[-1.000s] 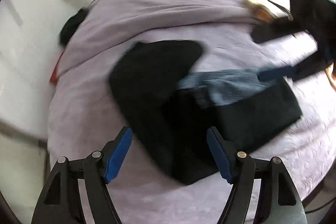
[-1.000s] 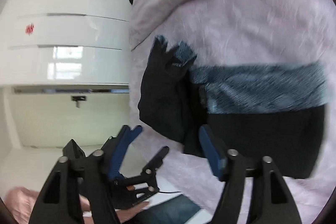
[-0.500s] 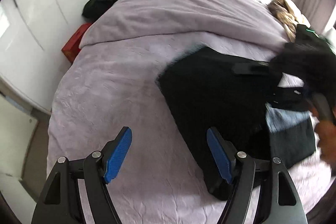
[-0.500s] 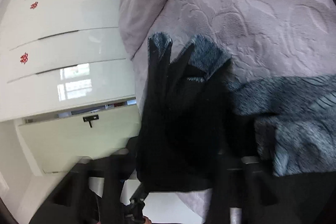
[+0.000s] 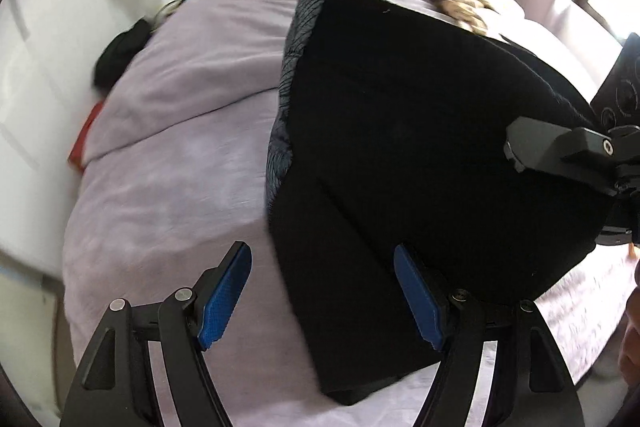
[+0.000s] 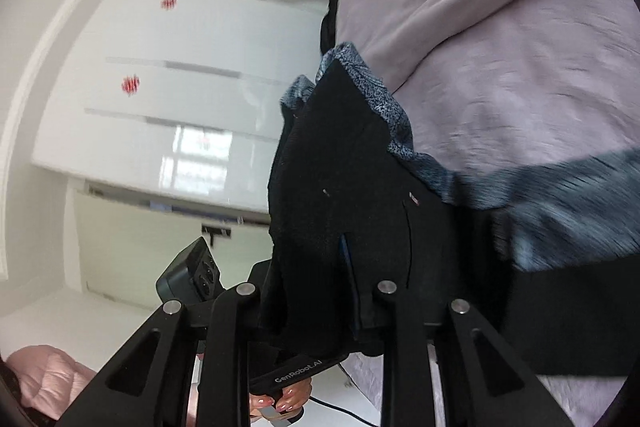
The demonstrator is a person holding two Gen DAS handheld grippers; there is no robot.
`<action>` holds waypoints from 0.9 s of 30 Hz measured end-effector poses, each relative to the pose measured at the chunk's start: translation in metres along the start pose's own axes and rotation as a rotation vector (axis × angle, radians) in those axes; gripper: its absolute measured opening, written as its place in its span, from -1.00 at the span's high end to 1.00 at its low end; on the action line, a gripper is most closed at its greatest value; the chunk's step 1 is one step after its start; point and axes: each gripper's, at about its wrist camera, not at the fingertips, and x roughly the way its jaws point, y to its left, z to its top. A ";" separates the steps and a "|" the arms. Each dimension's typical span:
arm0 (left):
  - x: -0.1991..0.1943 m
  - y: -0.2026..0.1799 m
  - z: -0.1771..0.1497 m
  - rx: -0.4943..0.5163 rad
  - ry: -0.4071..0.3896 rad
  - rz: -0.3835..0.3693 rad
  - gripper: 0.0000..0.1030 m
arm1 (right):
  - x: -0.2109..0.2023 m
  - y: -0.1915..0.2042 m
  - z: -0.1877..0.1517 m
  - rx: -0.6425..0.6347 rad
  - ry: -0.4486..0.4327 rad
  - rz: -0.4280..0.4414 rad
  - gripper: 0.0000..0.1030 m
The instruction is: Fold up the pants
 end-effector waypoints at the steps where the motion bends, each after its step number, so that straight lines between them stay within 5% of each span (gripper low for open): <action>1: 0.001 -0.011 0.000 0.018 0.004 -0.011 -0.46 | -0.013 -0.007 -0.003 0.017 -0.027 0.007 0.48; 7: 0.029 -0.083 -0.012 0.153 0.055 -0.037 -0.46 | -0.096 -0.059 -0.039 0.114 -0.171 0.010 0.48; 11: 0.067 -0.113 -0.028 0.188 0.134 -0.036 -0.46 | -0.122 -0.114 -0.059 0.186 -0.192 -0.090 0.49; 15: 0.073 -0.117 -0.035 0.177 0.152 -0.026 -0.46 | -0.124 -0.168 -0.068 0.263 -0.152 -0.183 0.49; 23: 0.039 -0.066 -0.024 0.097 0.114 0.041 -0.46 | -0.128 -0.146 -0.049 0.171 -0.109 -0.260 0.42; 27: 0.038 -0.032 -0.024 0.036 0.142 0.094 -0.46 | -0.123 -0.131 -0.029 0.079 -0.069 -0.568 0.42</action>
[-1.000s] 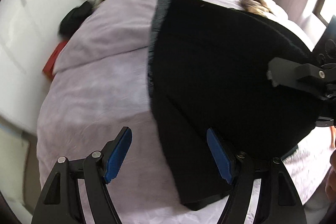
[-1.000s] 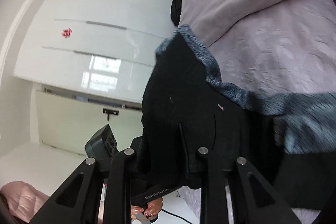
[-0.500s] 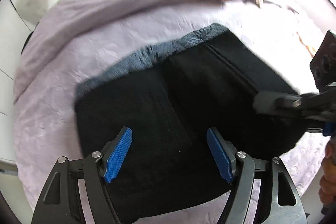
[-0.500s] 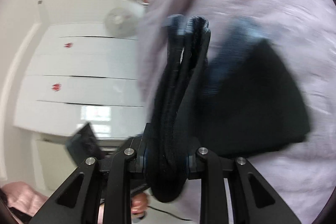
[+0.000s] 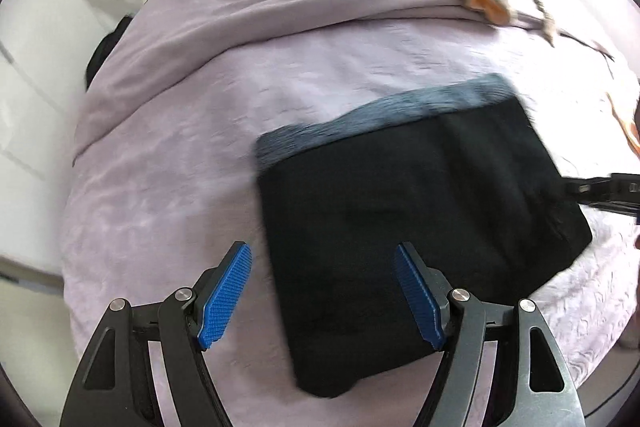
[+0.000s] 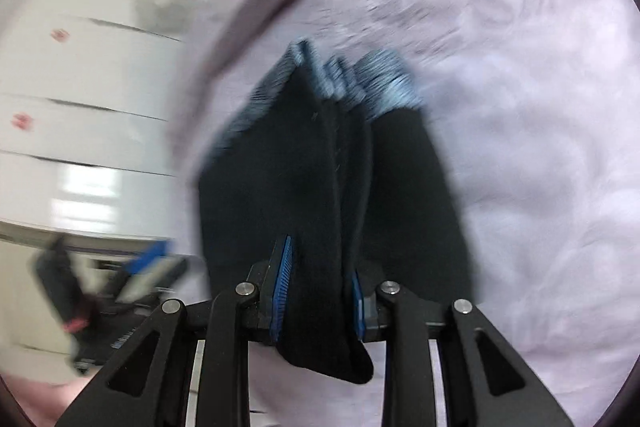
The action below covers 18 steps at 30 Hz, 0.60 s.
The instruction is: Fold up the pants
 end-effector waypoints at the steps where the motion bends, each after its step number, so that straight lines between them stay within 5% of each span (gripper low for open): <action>1: 0.001 0.007 -0.001 -0.022 0.013 -0.005 -0.46 | -0.004 0.000 0.001 -0.004 -0.015 -0.042 0.41; 3: 0.008 0.020 -0.006 -0.043 0.048 -0.008 -0.46 | -0.025 0.001 0.001 0.014 -0.057 -0.127 0.38; 8: 0.022 0.017 -0.019 -0.031 0.115 -0.034 -0.46 | -0.053 0.028 -0.010 -0.062 -0.066 -0.099 0.38; 10: 0.032 0.014 -0.024 -0.044 0.142 -0.042 -0.46 | -0.047 0.040 -0.020 -0.100 -0.028 -0.067 0.38; 12: 0.042 0.012 -0.027 -0.067 0.156 -0.030 -0.47 | -0.026 0.050 -0.026 -0.153 0.027 -0.129 0.38; 15: 0.047 0.014 -0.028 -0.091 0.168 -0.015 -0.81 | 0.013 0.045 -0.025 -0.185 0.098 -0.270 0.40; 18: 0.047 0.015 -0.030 -0.079 0.173 -0.012 -0.82 | 0.023 0.038 -0.024 -0.185 0.095 -0.313 0.39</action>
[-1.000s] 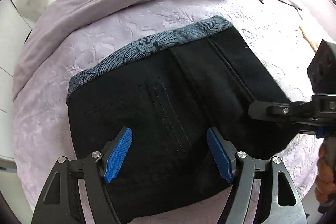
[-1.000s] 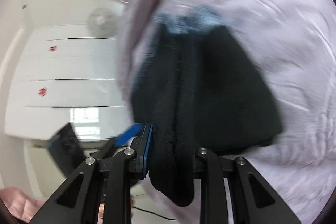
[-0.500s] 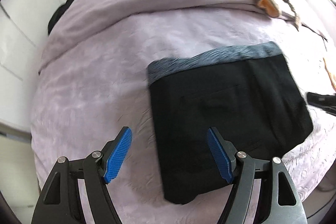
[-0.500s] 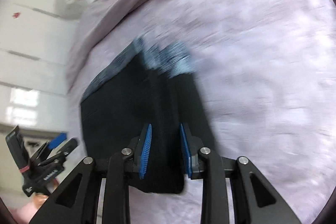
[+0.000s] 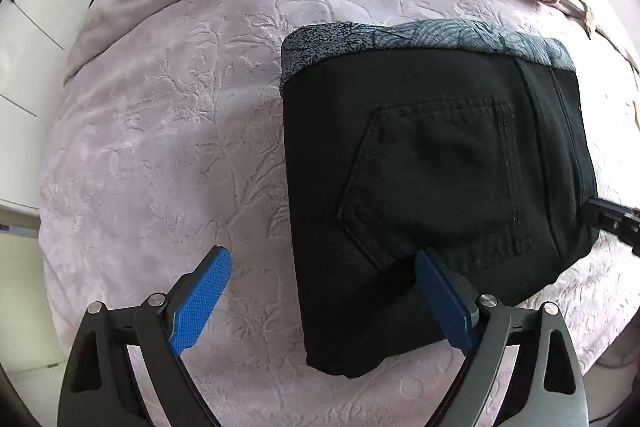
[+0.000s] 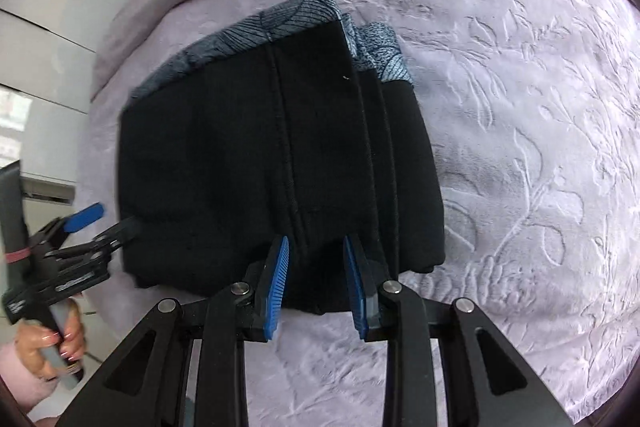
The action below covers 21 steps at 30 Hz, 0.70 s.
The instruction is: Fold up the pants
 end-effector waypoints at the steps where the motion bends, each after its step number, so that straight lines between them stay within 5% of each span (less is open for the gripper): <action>1: 0.000 0.000 0.000 0.001 0.003 0.003 -0.82 | 0.001 0.000 0.002 0.002 -0.004 -0.002 0.39; 4: -0.002 0.006 0.001 -0.033 0.005 -0.006 -0.82 | -0.004 0.004 0.004 -0.026 -0.023 -0.050 0.35; 6: -0.002 0.015 0.003 -0.067 0.017 -0.013 -0.82 | -0.007 0.004 0.008 -0.033 -0.013 -0.092 0.09; 15: 0.000 0.030 -0.005 -0.074 0.105 0.006 -0.82 | -0.009 -0.003 0.005 0.014 0.051 -0.088 -0.43; 21: -0.003 0.023 -0.018 -0.076 0.151 0.004 -0.82 | -0.029 -0.003 -0.024 0.036 0.077 -0.065 -0.54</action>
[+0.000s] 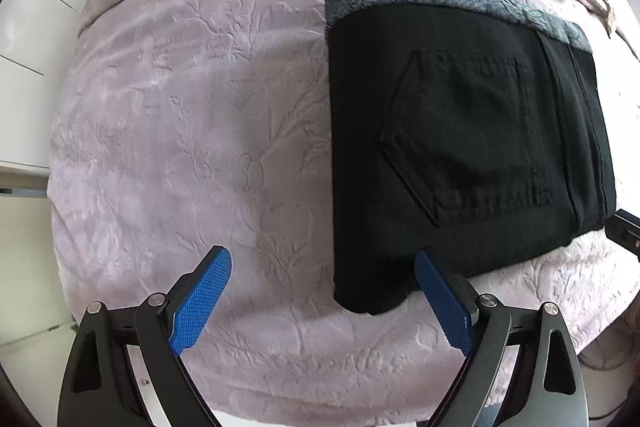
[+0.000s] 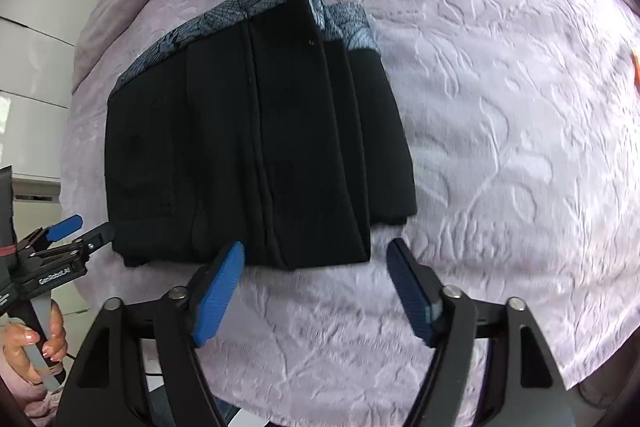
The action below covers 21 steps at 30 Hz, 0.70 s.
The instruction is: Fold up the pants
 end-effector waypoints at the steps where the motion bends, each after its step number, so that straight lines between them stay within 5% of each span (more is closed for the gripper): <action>1: -0.001 -0.002 -0.002 0.001 0.000 0.001 -0.82 | -0.002 -0.001 -0.003 0.005 0.002 0.012 -0.54; 21: -0.040 -0.073 -0.029 -0.024 -0.008 0.047 -0.82 | -0.030 -0.056 -0.030 -0.001 0.041 0.168 -0.90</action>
